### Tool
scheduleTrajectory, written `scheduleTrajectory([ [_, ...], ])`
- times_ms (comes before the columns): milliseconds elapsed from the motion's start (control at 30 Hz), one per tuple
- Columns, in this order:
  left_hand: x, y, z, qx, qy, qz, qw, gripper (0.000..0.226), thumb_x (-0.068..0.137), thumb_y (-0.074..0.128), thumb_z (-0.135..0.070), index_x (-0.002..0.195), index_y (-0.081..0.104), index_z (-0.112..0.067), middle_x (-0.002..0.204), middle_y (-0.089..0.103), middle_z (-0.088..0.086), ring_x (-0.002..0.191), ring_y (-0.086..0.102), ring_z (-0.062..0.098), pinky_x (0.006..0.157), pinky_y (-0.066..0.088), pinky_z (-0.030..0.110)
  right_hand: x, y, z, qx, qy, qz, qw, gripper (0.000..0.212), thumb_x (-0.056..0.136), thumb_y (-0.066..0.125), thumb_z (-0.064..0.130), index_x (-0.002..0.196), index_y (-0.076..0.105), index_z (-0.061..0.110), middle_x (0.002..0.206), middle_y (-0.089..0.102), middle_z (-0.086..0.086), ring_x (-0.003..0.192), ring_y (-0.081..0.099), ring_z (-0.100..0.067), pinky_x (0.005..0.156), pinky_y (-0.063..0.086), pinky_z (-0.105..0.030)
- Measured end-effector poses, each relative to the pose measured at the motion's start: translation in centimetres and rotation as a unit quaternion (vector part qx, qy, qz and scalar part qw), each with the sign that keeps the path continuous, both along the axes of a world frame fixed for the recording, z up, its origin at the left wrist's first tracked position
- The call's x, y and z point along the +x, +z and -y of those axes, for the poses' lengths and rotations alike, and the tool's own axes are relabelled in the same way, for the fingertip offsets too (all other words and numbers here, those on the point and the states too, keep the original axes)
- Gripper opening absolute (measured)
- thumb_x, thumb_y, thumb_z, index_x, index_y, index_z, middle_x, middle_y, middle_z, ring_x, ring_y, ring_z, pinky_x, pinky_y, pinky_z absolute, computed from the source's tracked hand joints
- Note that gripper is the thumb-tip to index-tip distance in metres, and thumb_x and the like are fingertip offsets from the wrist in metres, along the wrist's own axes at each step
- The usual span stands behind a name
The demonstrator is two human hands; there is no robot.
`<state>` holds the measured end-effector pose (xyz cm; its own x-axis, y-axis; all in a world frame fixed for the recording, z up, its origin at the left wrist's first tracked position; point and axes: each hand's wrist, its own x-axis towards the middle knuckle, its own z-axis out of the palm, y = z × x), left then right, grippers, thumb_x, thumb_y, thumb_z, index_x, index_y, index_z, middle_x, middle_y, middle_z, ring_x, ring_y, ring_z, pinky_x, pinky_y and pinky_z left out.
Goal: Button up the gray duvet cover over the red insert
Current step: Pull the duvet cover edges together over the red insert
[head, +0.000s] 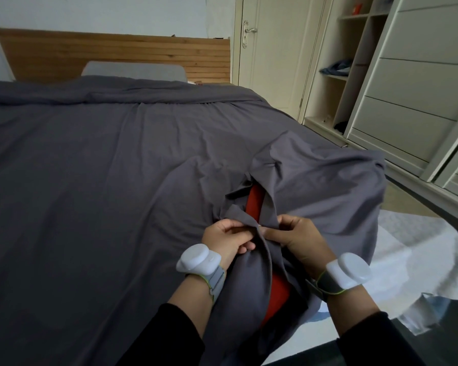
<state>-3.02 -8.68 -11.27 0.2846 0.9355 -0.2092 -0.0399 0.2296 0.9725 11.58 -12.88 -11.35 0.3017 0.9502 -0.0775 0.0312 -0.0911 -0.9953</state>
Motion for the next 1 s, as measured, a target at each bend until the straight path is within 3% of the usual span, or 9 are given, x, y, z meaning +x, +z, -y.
scheduleTrajectory([
  [100, 0.5, -0.6, 0.2, 0.072, 0.024, -0.07, 0.995, 0.011, 0.075, 0.073, -0.012, 0.073, 0.068, -0.022, 0.049, 0.061, -0.006, 0.043, 0.054, 0.0, 0.048, 0.043, 0.009, 0.0, 0.1, 0.1, -0.027, 0.02, 0.059, 0.998, 0.005, 0.08, 0.071, 0.006, 0.08, 0.073, 0.003, 0.061, 0.07, -0.004, 0.056, 0.062, -0.009, 0.056, 0.051, -0.022],
  [167, 0.8, -1.0, 0.4, 0.122, 0.037, -0.102, 0.987, 0.01, 0.071, 0.076, -0.016, 0.071, 0.069, -0.024, 0.061, 0.066, -0.007, 0.053, 0.06, -0.002, 0.055, 0.044, 0.007, -0.2, 0.1, -0.2, -0.042, 0.009, 0.06, 0.997, 0.022, 0.083, 0.064, 0.007, 0.062, 0.068, 0.009, 0.051, 0.053, -0.002, 0.044, 0.046, -0.008, 0.046, 0.038, -0.019],
  [233, 1.0, -1.1, 0.5, 0.142, 0.037, -0.11, 0.983, 0.015, 0.07, 0.076, -0.016, 0.066, 0.067, -0.028, 0.065, 0.067, -0.011, 0.057, 0.062, -0.006, 0.055, 0.044, 0.004, -0.6, 0.2, -0.4, -0.048, -0.02, 0.047, 0.998, 0.035, 0.084, 0.066, 0.023, 0.052, 0.055, 0.014, 0.053, 0.042, -0.004, 0.044, 0.041, -0.01, 0.046, 0.036, -0.021],
  [333, 1.2, -1.2, 0.5, 0.155, 0.039, -0.131, 0.978, 0.013, 0.07, 0.074, -0.015, 0.065, 0.067, -0.025, 0.062, 0.067, -0.01, 0.055, 0.061, -0.007, 0.054, 0.044, 0.005, -1.1, -0.1, -0.6, -0.036, -0.042, 0.118, 0.991, 0.044, 0.071, 0.076, 0.047, 0.059, 0.057, 0.009, 0.052, 0.053, 0.0, 0.049, 0.053, -0.012, 0.05, 0.044, -0.026],
  [400, 1.2, -1.3, 0.4, 0.153, 0.045, -0.126, 0.979, 0.008, 0.067, 0.074, -0.013, 0.069, 0.068, -0.017, 0.063, 0.068, -0.006, 0.058, 0.063, -0.001, 0.057, 0.047, 0.01, -1.1, -0.3, -0.7, -0.026, -0.055, 0.149, 0.987, 0.036, 0.071, 0.077, 0.042, 0.071, 0.068, 0.008, 0.062, 0.069, -0.001, 0.061, 0.066, -0.016, 0.06, 0.054, -0.034],
  [533, 0.6, -1.2, 0.1, 0.1, 0.014, -0.074, 0.992, 0.012, 0.067, 0.079, -0.014, 0.075, 0.071, -0.019, 0.072, 0.072, -0.004, 0.067, 0.068, 0.005, 0.062, 0.05, 0.012, -0.7, -0.8, -1.0, -0.021, -0.067, 0.173, 0.982, 0.02, 0.08, 0.07, 0.032, 0.081, 0.072, 0.013, 0.076, 0.074, -0.007, 0.073, 0.069, -0.022, 0.073, 0.056, -0.041],
  [667, 0.5, -1.2, -0.1, 0.07, -0.004, -0.042, 0.997, 0.002, 0.075, 0.075, -0.015, 0.075, 0.073, -0.016, 0.068, 0.072, -0.001, 0.063, 0.066, 0.007, 0.061, 0.051, 0.011, -0.4, -1.0, -0.9, -0.012, -0.055, 0.131, 0.99, 0.017, 0.085, 0.067, 0.029, 0.088, 0.072, 0.013, 0.083, 0.075, -0.008, 0.079, 0.07, -0.021, 0.073, 0.055, -0.037],
  [800, 0.6, -1.0, -0.4, 0.038, 0.0, -0.024, 0.999, 0.006, 0.079, 0.071, -0.014, 0.074, 0.071, -0.014, 0.065, 0.069, -0.002, 0.058, 0.064, 0.005, 0.059, 0.052, 0.012, -0.4, -0.6, -0.7, 0.009, -0.034, 0.021, 0.999, 0.018, 0.087, 0.066, 0.021, 0.098, 0.071, 0.007, 0.091, 0.076, -0.011, 0.086, 0.072, -0.021, 0.075, 0.059, -0.029],
  [1000, 0.9, -0.8, -0.9, -0.068, 0.005, 0.042, 0.997, 0.007, 0.083, 0.067, -0.012, 0.086, 0.07, -0.006, 0.069, 0.063, 0.003, 0.047, 0.059, 0.002, 0.049, 0.049, 0.01, -0.2, -0.8, -0.6, 0.011, -0.042, -0.078, 0.996, 0.019, 0.087, 0.065, 0.016, 0.101, 0.071, 0.004, 0.099, 0.074, -0.017, 0.092, 0.07, -0.03, 0.086, 0.056, -0.04],
])
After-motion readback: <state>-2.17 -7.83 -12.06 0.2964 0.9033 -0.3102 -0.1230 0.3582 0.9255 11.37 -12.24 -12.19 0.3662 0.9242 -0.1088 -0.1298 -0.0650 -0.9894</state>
